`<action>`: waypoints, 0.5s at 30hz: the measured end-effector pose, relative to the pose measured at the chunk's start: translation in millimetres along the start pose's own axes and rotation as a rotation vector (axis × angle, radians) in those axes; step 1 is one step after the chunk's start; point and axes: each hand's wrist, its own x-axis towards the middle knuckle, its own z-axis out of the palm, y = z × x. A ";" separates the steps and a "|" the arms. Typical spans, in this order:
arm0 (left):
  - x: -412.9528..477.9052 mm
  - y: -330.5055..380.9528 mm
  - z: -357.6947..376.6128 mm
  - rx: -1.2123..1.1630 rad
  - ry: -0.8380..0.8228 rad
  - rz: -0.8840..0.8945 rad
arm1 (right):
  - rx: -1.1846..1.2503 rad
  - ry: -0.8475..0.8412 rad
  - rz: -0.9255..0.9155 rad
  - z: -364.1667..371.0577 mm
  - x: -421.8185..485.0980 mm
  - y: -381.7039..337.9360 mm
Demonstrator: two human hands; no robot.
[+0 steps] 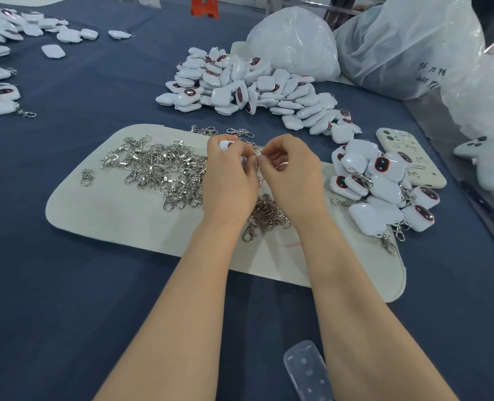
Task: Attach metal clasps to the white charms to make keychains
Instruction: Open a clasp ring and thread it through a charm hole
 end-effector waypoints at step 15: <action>-2.2 4.7 -1.3 0.000 0.012 -0.007 | 0.031 -0.002 0.021 0.8 0.0 0.6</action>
